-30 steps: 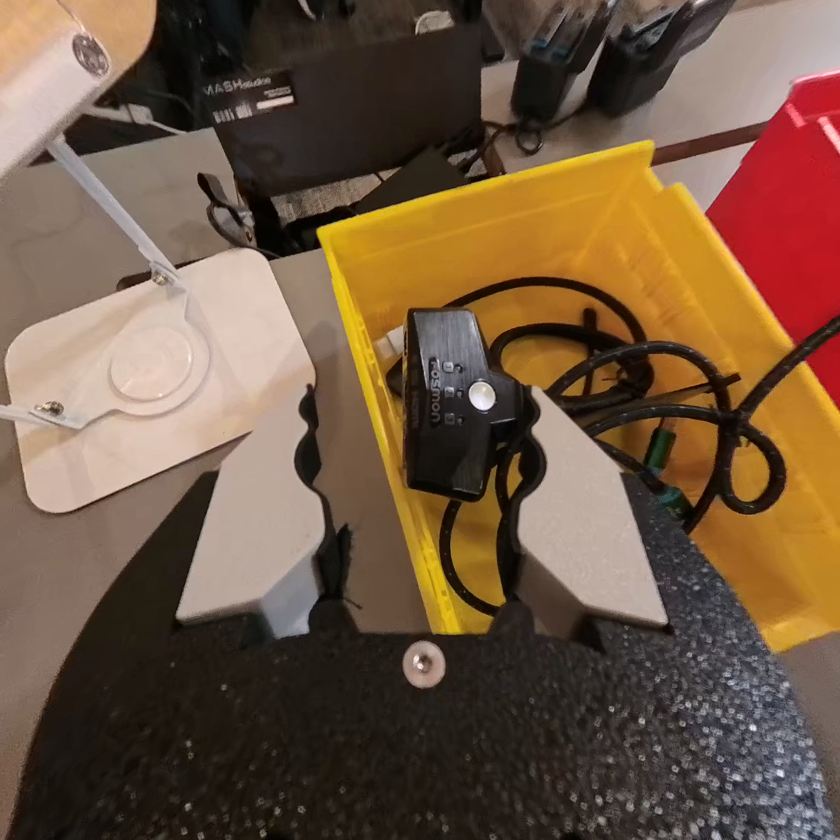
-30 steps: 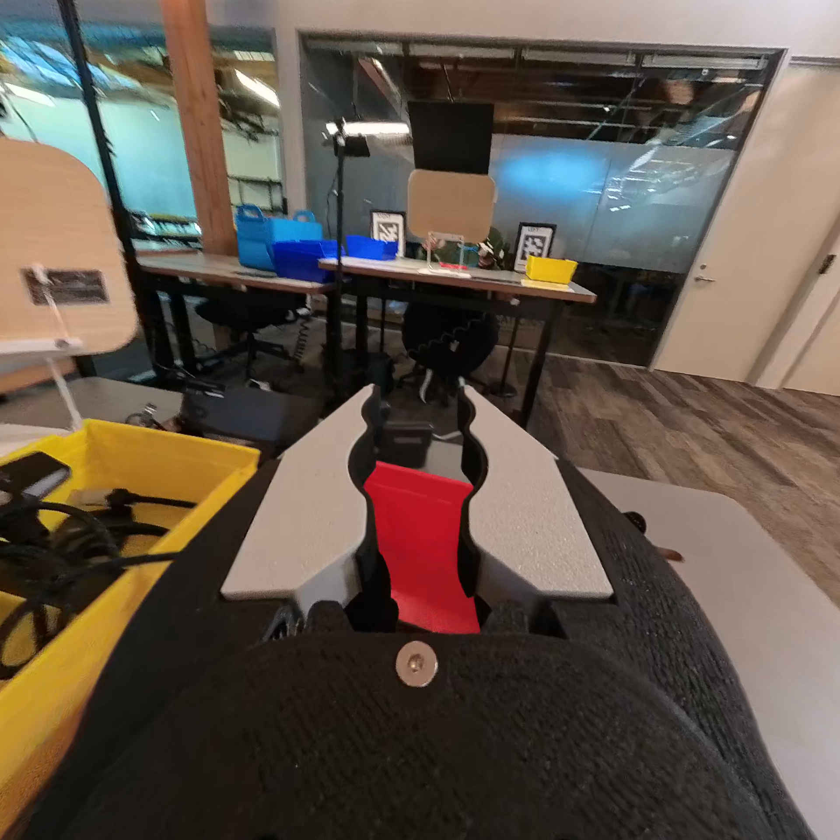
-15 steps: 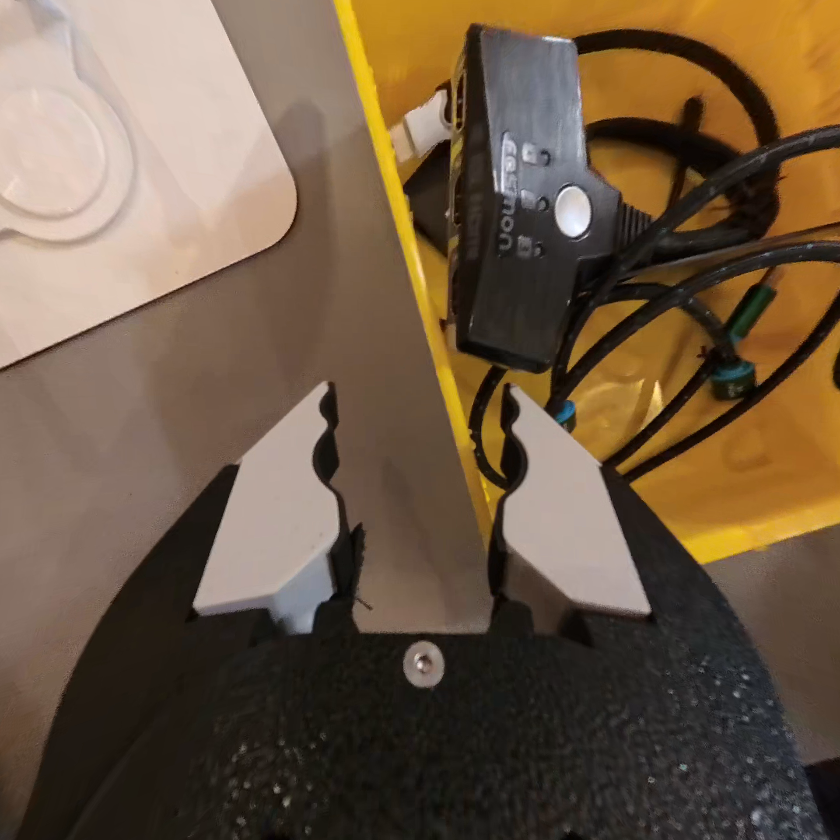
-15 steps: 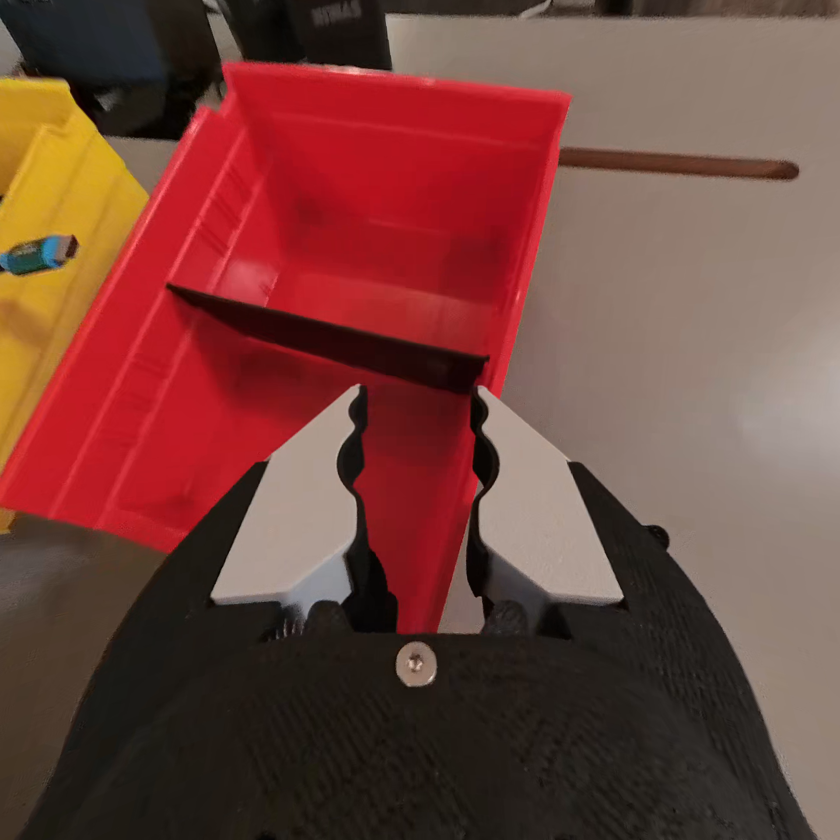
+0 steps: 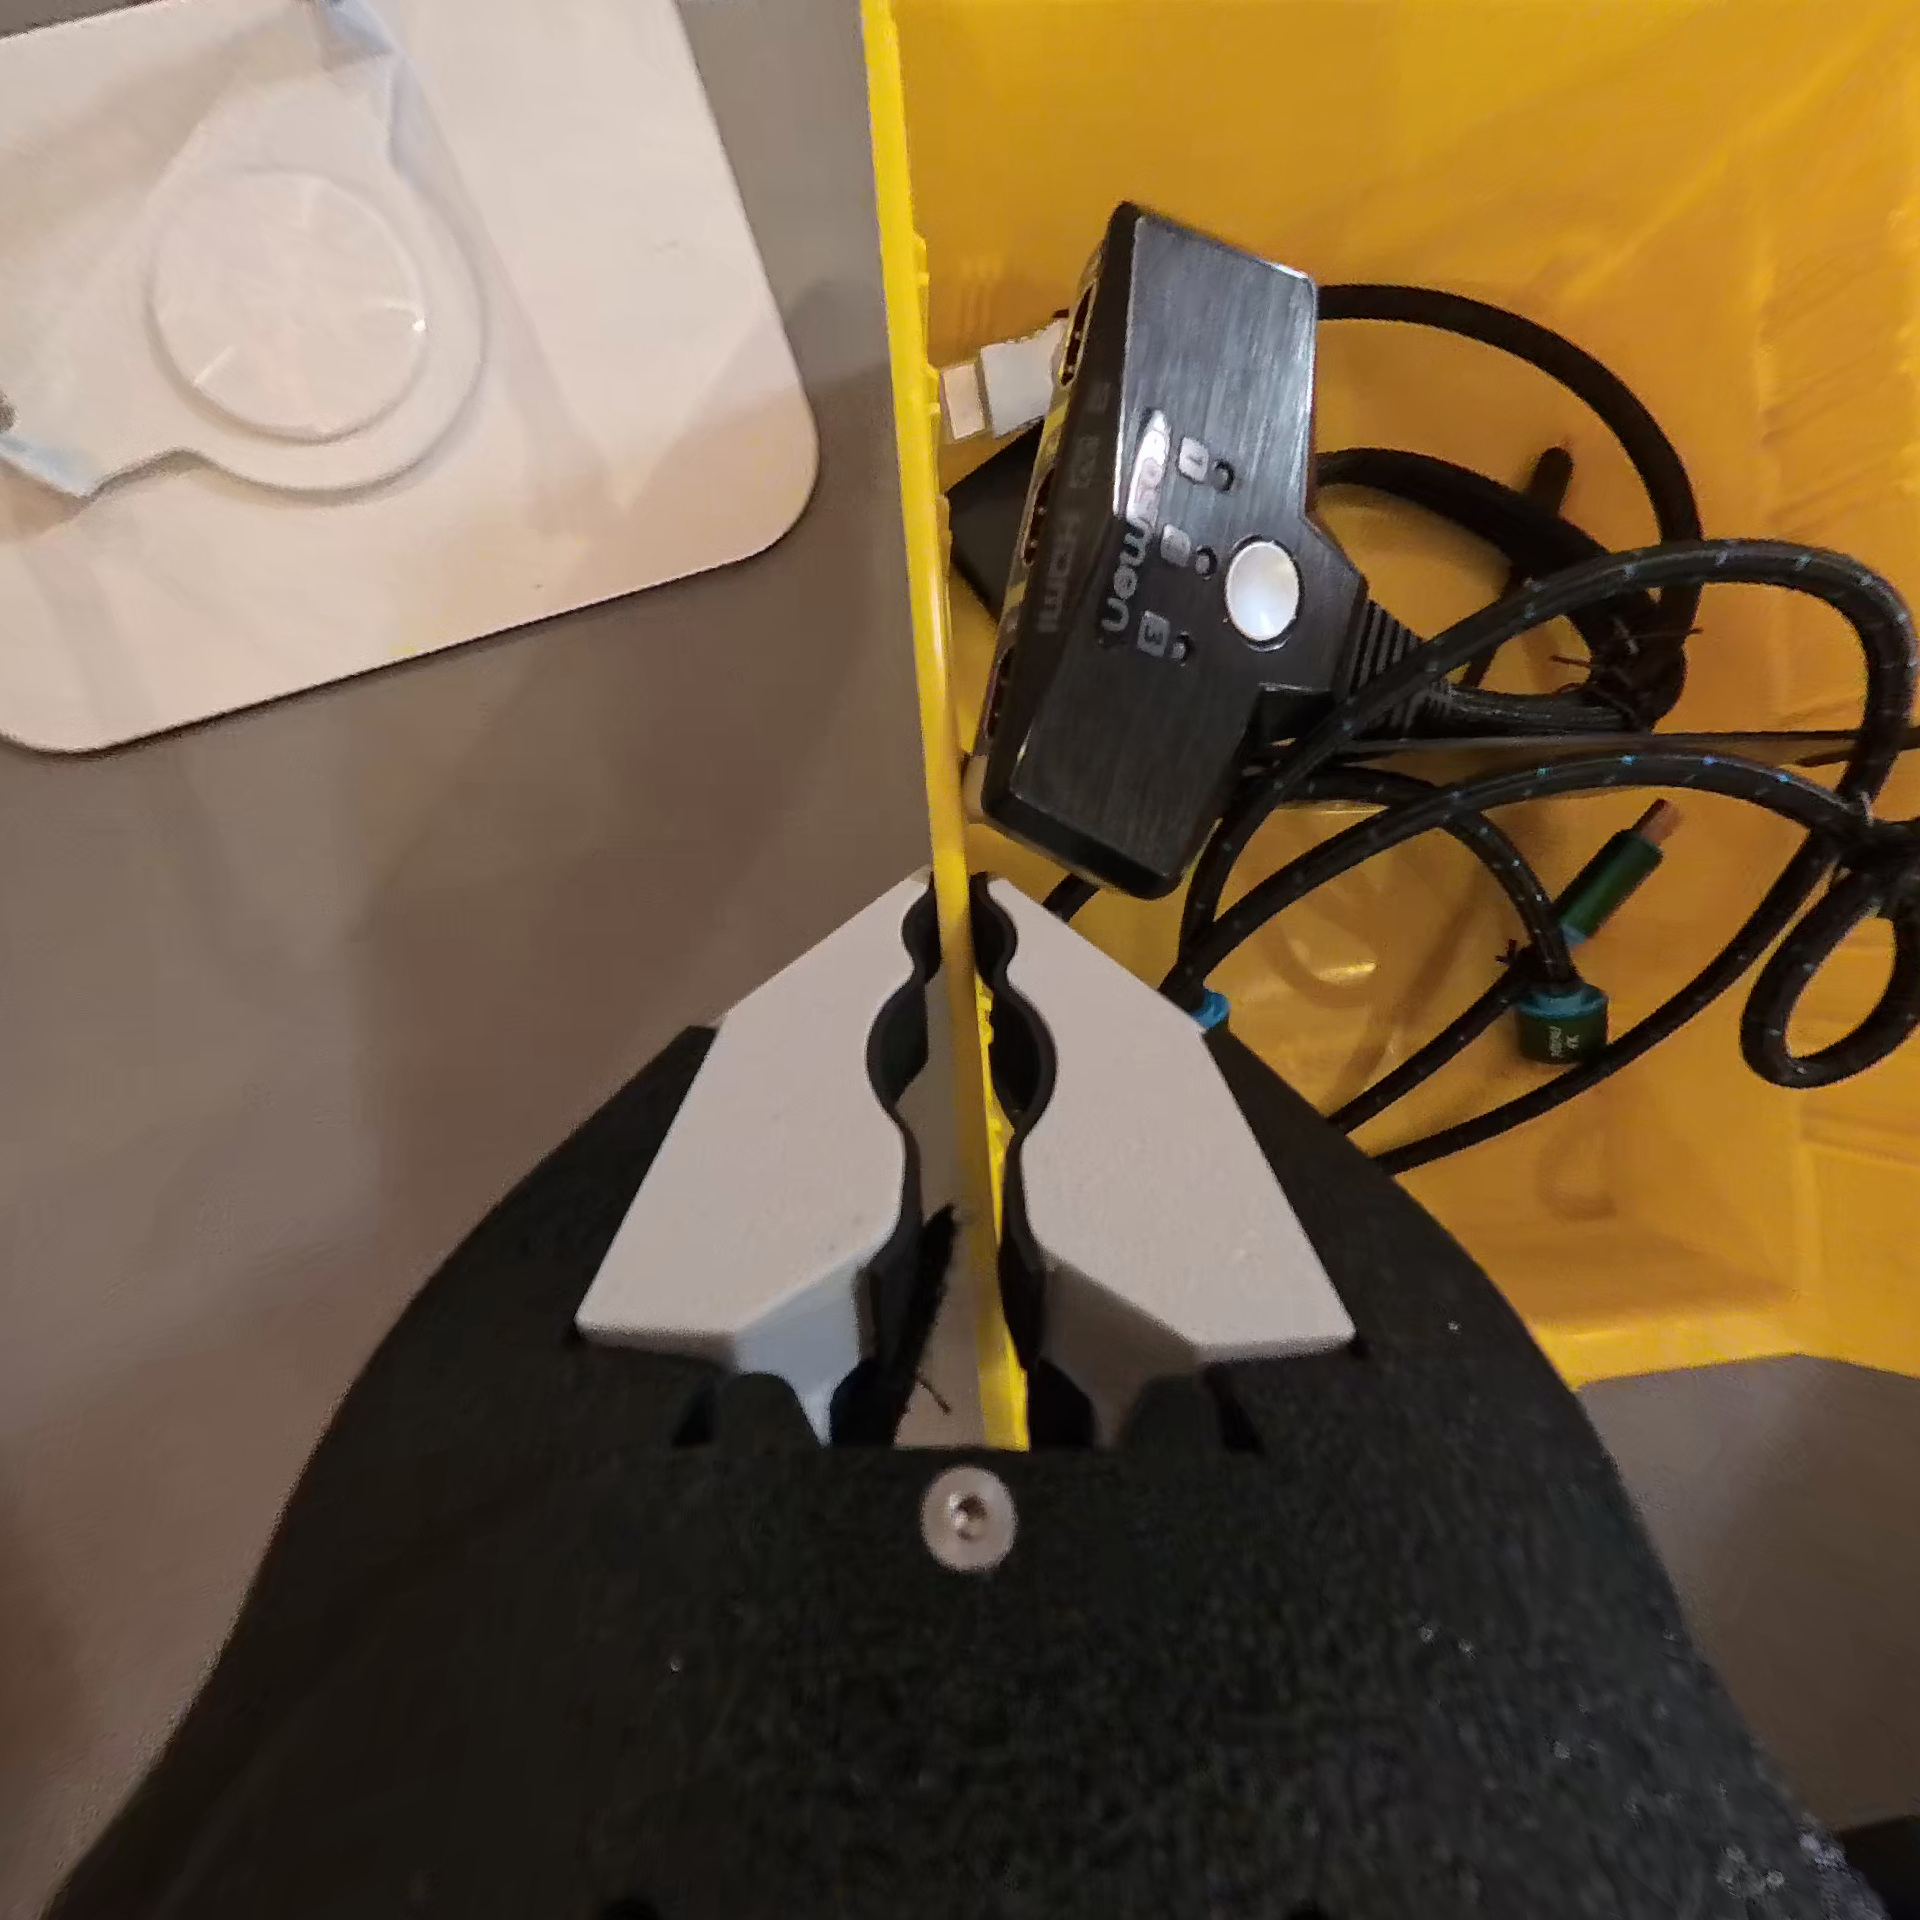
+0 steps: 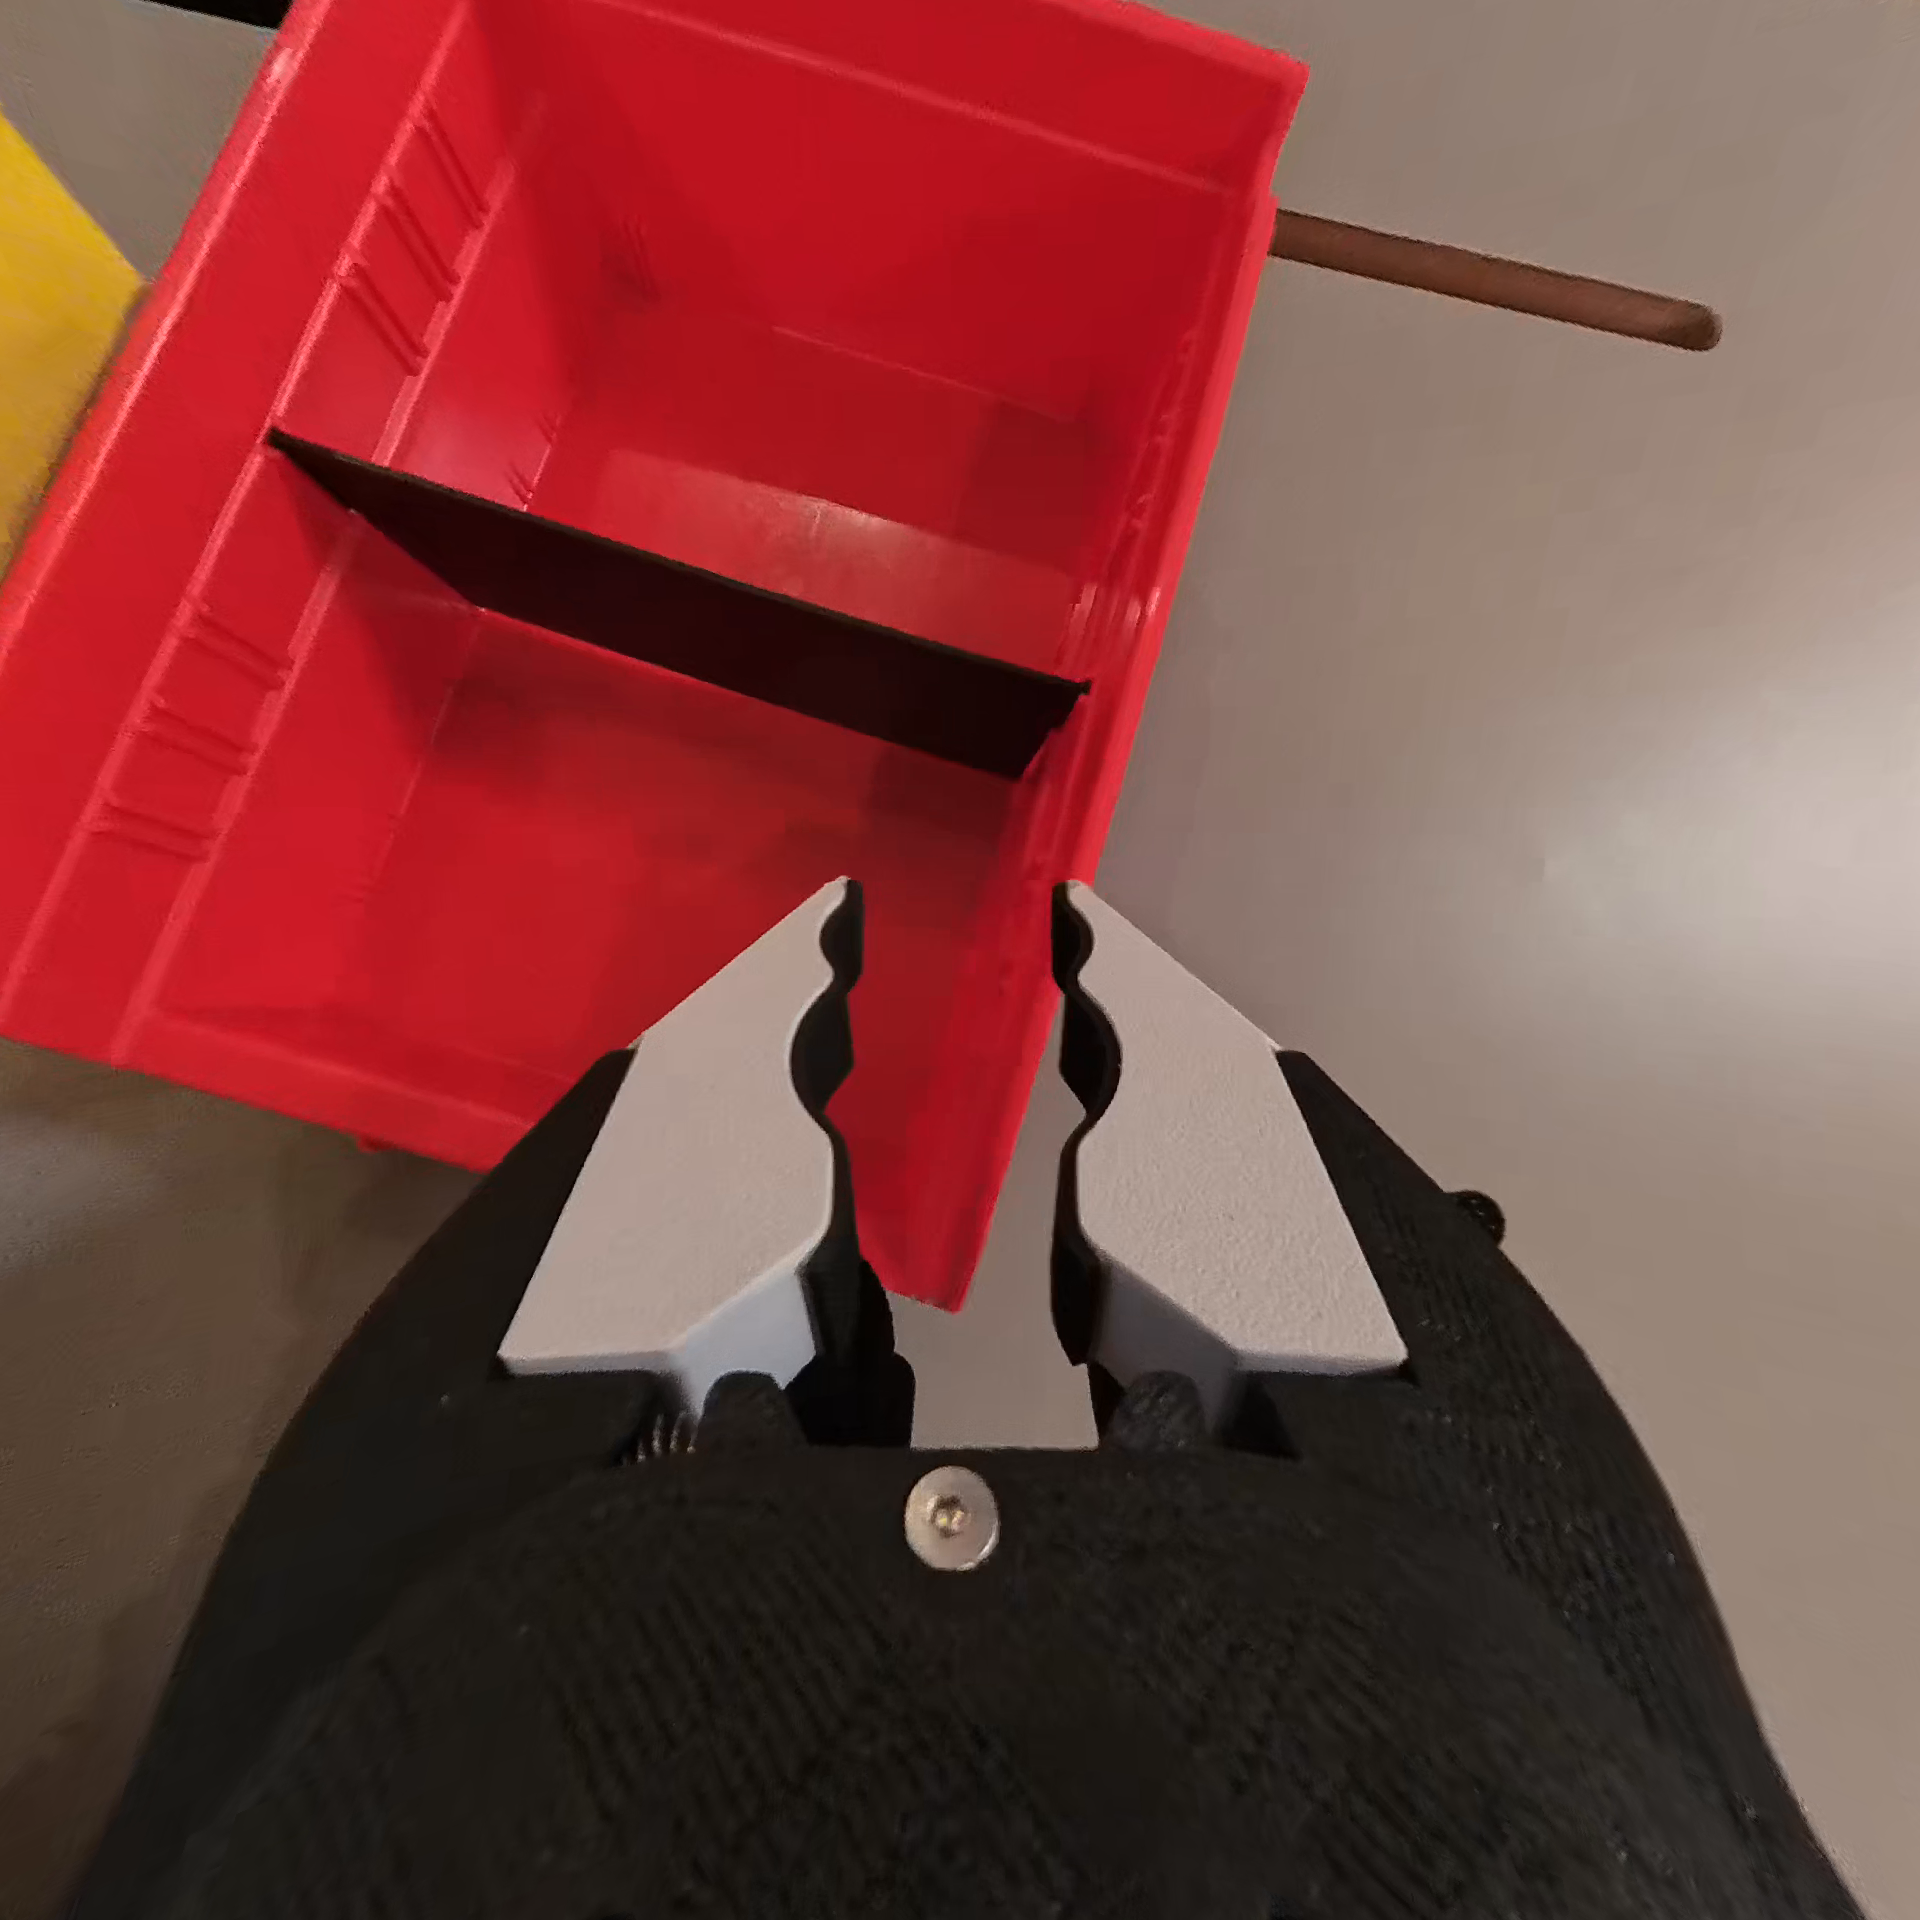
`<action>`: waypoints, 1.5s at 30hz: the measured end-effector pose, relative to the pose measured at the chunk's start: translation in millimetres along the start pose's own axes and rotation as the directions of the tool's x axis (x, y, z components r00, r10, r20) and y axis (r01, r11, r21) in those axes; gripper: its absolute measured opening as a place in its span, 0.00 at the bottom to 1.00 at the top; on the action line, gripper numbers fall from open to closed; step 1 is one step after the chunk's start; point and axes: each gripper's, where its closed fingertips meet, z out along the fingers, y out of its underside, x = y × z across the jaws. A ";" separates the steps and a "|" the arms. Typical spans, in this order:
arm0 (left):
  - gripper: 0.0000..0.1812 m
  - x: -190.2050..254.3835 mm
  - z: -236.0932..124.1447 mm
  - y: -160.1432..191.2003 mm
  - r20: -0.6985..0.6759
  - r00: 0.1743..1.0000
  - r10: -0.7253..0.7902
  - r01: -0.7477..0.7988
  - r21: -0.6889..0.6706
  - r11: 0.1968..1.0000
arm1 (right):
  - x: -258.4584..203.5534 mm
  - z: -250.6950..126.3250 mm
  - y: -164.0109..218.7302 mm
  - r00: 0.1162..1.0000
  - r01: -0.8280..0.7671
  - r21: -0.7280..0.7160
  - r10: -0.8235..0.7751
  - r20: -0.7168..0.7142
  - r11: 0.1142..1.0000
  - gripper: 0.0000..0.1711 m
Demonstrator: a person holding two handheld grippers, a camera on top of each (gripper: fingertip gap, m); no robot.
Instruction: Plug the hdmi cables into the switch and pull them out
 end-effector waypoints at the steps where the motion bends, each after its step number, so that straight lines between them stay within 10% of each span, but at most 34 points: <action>1: 0.01 -4.7 -1.5 1.7 0.005 1.000 -0.015 0.015 0.002 1.000 | 4.2 -2.8 -0.9 0.999 0.002 0.002 -0.002 -0.034 1.000 0.22; 6: 0.26 -38.4 -22.0 1.9 0.114 0.989 -0.089 0.081 0.075 0.994 | 3.6 -20.7 -23.8 0.996 0.027 0.119 -0.017 -0.085 0.993 0.22; 9: 0.44 -0.9 -63.5 -40.4 -0.112 0.994 0.017 0.025 0.363 0.931 | -5.8 -26.6 -37.2 0.996 0.053 0.173 -0.040 -0.079 0.983 0.22; 12: 0.43 24.0 -76.2 -55.8 -0.112 0.969 0.218 -0.141 0.472 0.870 | -20.9 -28.0 -47.9 0.994 0.102 0.201 -0.091 -0.063 0.974 0.22; 20: 0.40 39.4 -14.0 -50.2 0.040 0.876 0.481 -0.470 0.299 0.831 | -63.0 -27.4 -68.3 0.974 0.221 0.254 -0.226 -0.010 0.942 0.22; 27: 0.31 44.2 -29.3 -71.0 0.131 0.669 0.731 -0.738 0.234 0.633 | -76.7 -28.2 -79.3 0.970 0.212 0.316 -0.240 0.050 0.925 0.21; 32: 0.37 56.6 -9.5 -83.1 -0.189 0.560 0.806 -0.806 0.098 0.583 | -81.3 -27.3 -82.4 0.967 0.206 0.335 -0.245 0.075 0.919 0.21; 45: 0.37 29.4 34.4 -69.7 -0.571 0.707 0.418 -0.694 -0.444 0.567 | -86.1 -18.0 -82.4 0.960 0.215 0.329 -0.262 0.104 0.920 0.21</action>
